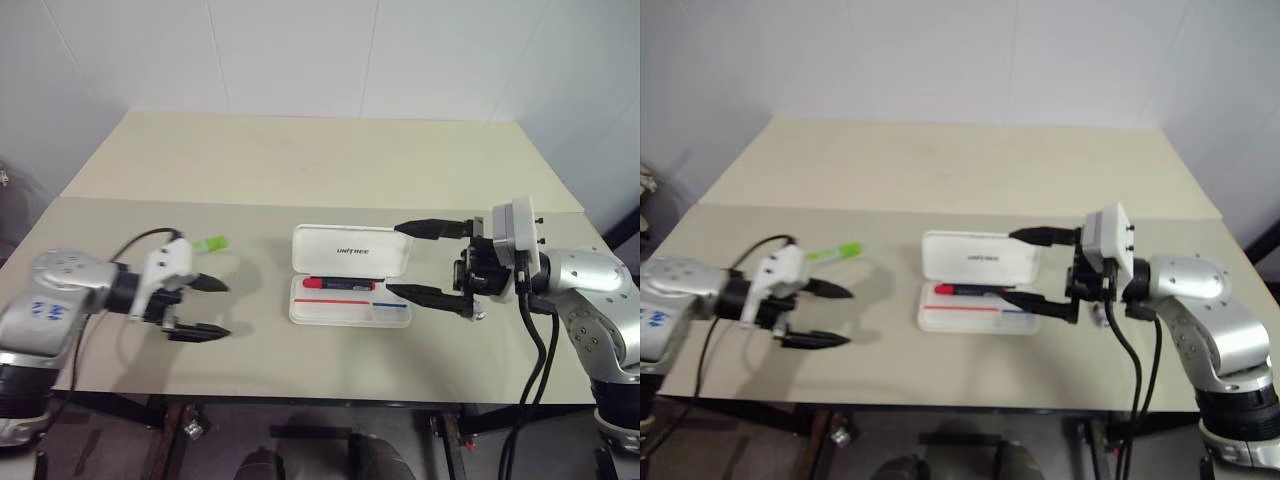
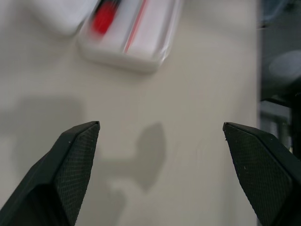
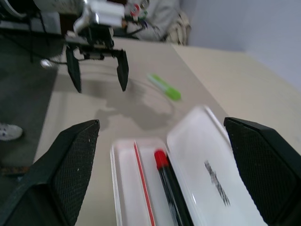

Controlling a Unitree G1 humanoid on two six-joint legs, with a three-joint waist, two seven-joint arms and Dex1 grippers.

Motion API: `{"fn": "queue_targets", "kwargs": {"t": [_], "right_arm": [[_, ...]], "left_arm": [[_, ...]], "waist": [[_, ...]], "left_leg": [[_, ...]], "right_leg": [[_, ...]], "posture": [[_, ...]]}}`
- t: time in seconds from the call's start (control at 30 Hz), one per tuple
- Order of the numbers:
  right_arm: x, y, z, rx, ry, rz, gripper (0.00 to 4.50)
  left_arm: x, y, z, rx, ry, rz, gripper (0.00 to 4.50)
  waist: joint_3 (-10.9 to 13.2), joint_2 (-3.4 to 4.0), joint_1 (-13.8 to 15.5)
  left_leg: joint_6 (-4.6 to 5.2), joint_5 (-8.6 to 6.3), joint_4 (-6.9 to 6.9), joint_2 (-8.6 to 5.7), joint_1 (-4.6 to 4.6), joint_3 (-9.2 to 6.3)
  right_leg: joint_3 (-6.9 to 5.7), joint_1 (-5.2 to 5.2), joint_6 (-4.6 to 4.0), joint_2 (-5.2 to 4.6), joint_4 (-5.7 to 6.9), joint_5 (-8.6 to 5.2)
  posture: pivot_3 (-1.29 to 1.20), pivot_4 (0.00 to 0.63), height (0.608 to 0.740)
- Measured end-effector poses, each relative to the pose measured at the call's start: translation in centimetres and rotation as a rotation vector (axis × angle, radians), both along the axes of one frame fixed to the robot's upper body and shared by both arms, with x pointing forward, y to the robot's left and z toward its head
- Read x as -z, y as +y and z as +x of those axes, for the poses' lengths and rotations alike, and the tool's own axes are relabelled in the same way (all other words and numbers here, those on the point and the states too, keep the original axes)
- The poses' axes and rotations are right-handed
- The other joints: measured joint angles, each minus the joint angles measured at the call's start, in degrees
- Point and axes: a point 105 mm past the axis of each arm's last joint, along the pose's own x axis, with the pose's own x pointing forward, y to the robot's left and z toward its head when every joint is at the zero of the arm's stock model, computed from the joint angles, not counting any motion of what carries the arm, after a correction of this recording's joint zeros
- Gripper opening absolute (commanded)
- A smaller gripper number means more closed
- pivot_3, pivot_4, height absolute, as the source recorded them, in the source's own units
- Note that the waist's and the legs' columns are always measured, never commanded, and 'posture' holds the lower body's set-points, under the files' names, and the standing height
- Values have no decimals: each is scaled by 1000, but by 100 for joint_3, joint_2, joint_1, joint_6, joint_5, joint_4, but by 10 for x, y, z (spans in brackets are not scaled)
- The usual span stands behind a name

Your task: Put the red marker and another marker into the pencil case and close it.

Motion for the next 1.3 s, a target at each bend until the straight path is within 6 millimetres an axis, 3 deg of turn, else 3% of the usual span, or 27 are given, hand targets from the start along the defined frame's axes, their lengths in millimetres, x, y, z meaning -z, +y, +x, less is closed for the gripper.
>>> {"fn": "queue_targets", "kwargs": {"t": [0.3,0.43,0.57,0.8,1.0,1.3], "right_arm": [[-3,15,-1,-55,5,-4,4500],[-1,17,1,-42,19,-8,4500],[0,16,3,-20,36,-10,4500],[2,16,3,1,51,-10,4500],[6,15,3,15,64,-8,4500],[5,15,4,28,77,5,4500]], "left_arm": [[-5,59,29,-154,-109,25,4460],[-3,76,40,-171,-116,80,4460],[-2,76,51,-143,-80,118,4460],[-24,65,75,-130,-116,191,4460],[-29,56,93,-170,-128,244,4460],[-13,62,103,-285,-95,310,4460]], "waist": [[0,0,3],[0,0,3],[-2,-4,8],[-2,-5,13],[-2,-7,-2],[-1,-8,3]], "left_leg": [[0,0,-14,-2,-8,0],[0,0,-15,-2,-11,1],[0,0,-12,-2,-18,1],[1,-1,-12,-3,-23,-2],[2,-2,-11,-2,-24,-2],[2,-2,-11,-1,-25,-3]], "right_leg": [[-26,-4,-5,-4,4,-2],[-30,-4,-5,-4,9,-3],[-33,-5,-3,-3,7,-2],[-36,-5,2,-3,1,1],[-36,-6,4,-2,2,2],[-36,-7,6,-2,3,3]], "posture": [[0,150,740],[0,150,740],[0,150,740],[0,150,740],[0,150,740],[0,150,740]]}}
